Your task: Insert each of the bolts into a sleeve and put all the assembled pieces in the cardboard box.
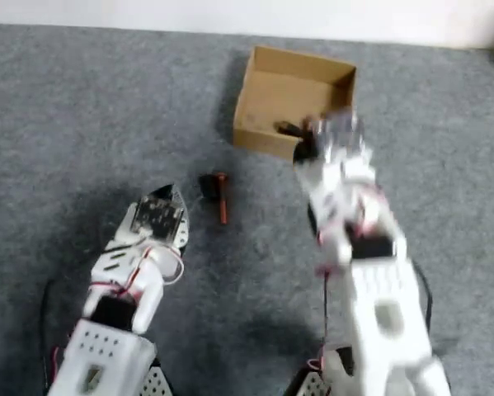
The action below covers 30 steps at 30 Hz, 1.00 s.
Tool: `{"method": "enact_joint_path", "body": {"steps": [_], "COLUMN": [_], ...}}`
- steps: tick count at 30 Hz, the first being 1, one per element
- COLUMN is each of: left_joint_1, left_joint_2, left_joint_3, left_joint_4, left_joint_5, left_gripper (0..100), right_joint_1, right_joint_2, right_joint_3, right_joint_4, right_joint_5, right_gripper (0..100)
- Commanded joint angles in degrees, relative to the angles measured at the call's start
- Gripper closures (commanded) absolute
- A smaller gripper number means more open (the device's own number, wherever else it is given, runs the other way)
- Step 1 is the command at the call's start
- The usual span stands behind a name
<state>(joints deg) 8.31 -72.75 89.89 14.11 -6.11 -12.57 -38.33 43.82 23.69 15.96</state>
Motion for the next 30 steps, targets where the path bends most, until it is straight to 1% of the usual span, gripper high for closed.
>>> {"method": "enact_joint_path", "body": {"steps": [1, 4, 7, 10, 14, 22, 24, 28, 30], "left_joint_1": [-0.84, -1.01, -2.33, -2.68, -2.68, -2.68, -2.68, -2.68, -2.68], "left_joint_2": [19.82, 33.01, 39.25, 38.99, 37.85, 37.93, 37.93, 37.93, 37.93], "left_joint_3": [-8.13, -15.43, -19.91, -20.44, -20.00, -20.00, -20.00, -20.00, -20.00], "left_joint_4": [-8.79, -9.49, -9.41, -8.00, -8.00, -8.00, -8.00, -8.00, -8.00], "left_joint_5": [0.62, 0.70, 0.79, 0.79, 0.79, 0.79, 0.79, 0.79, 0.79], "left_gripper": [99, 99, 99, 99, 99, 99, 99, 99, 99], "right_joint_1": [3.82, 5.32, 5.85, 5.85, 5.58, 5.67, 5.67, 5.58, 5.67], "right_joint_2": [21.41, 36.97, 50.77, 61.32, 71.16, 80.57, 81.54, 81.98, 81.89], "right_joint_3": [-23.08, -38.11, -51.47, -63.60, -75.65, -90.51, -92.35, -94.37, -94.99], "right_joint_4": [-0.48, 3.82, 9.27, 14.73, 20.70, 32.40, 35.38, 41.01, 43.65], "right_joint_5": [0.62, 0.53, 0.53, 0.53, 0.53, 0.35, 0.35, 0.26, 0.44], "right_gripper": [99.3, 99.3, 99.3, 99.3, 99.3, 98.5, 93.3, 70.1, 60.8]}}
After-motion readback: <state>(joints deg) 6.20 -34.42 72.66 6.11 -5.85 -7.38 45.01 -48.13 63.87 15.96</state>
